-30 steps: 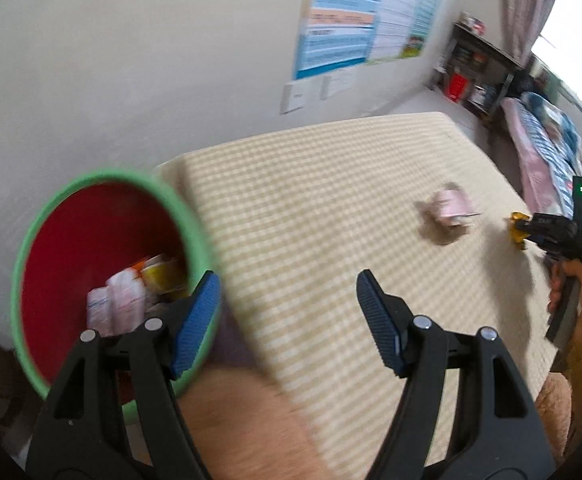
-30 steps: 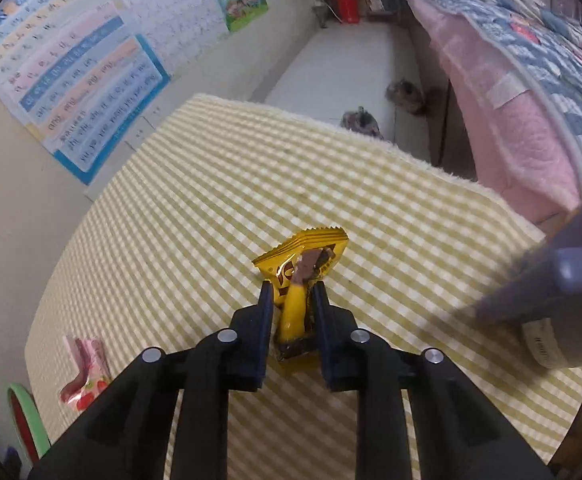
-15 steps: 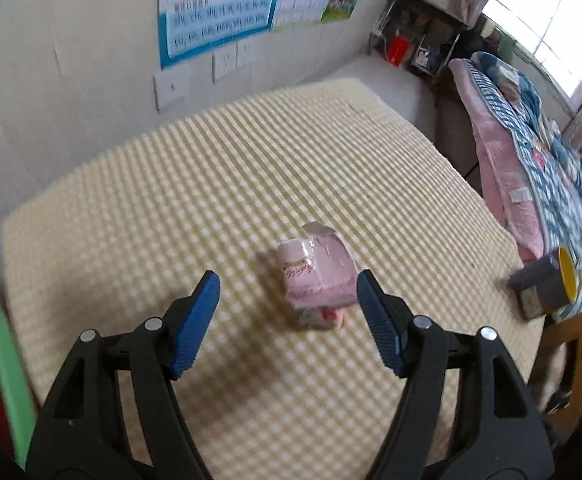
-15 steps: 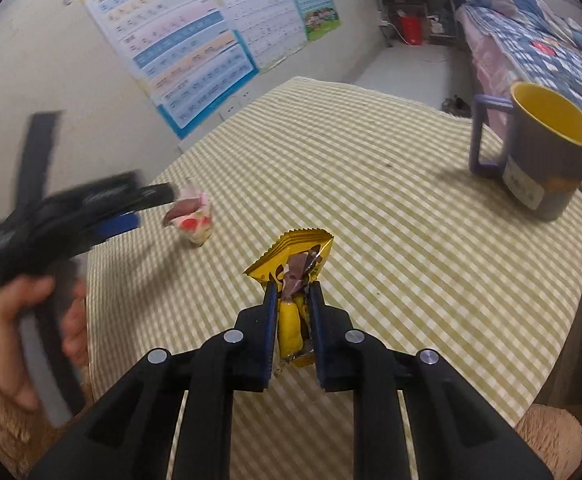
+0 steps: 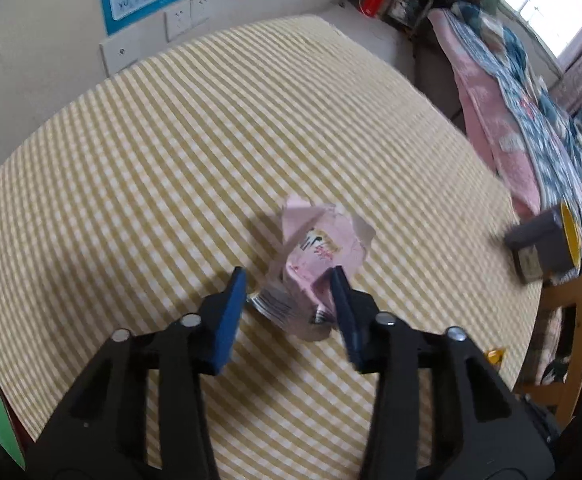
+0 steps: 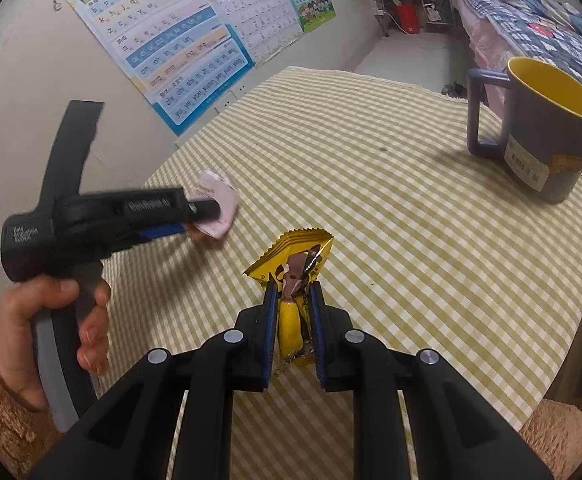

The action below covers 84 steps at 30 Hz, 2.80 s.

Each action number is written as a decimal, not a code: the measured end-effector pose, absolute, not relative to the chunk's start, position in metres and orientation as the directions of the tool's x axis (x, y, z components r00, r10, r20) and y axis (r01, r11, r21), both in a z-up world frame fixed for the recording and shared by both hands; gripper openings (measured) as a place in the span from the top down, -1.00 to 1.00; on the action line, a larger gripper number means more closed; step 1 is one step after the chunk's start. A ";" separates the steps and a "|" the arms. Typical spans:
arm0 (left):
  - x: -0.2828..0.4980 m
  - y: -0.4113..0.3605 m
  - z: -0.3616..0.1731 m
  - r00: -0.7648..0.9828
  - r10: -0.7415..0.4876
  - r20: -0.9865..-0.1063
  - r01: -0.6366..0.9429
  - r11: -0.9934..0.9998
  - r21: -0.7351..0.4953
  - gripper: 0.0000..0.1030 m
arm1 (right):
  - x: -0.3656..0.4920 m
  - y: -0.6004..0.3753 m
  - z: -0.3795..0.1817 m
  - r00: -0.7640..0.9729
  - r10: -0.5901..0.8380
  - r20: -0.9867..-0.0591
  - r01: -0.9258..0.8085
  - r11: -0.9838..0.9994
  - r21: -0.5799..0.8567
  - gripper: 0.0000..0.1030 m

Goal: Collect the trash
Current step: 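Carry the pink carton and yellow wrapper over the bin with both grippers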

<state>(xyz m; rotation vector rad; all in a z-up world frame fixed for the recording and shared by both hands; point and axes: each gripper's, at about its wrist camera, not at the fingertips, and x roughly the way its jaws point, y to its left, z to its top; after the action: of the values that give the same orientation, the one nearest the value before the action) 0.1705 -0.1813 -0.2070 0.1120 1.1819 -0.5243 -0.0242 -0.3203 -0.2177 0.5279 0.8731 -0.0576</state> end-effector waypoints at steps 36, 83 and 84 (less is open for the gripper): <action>0.041 0.006 -0.068 0.697 -0.254 -0.671 0.293 0.954 -0.056 0.30 | -0.037 -0.186 -0.110 0.690 0.254 -0.678 -0.007 0.939 0.345 0.68; 0.059 0.157 -0.105 0.693 -0.066 -0.718 -0.029 0.993 -0.119 0.30 | 0.022 -0.037 -0.103 0.558 0.399 -0.728 -0.309 0.914 0.264 0.67; 0.059 0.159 -0.106 0.692 -0.063 -0.719 -0.034 0.992 -0.119 0.30 | 0.023 -0.035 -0.104 0.555 0.400 -0.729 -0.311 0.913 0.264 0.67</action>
<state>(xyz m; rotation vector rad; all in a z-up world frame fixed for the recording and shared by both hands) 0.0593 0.1593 -0.1057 -0.1268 0.8070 -0.0161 0.0231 -0.0350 -0.1038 0.1087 0.8878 0.4213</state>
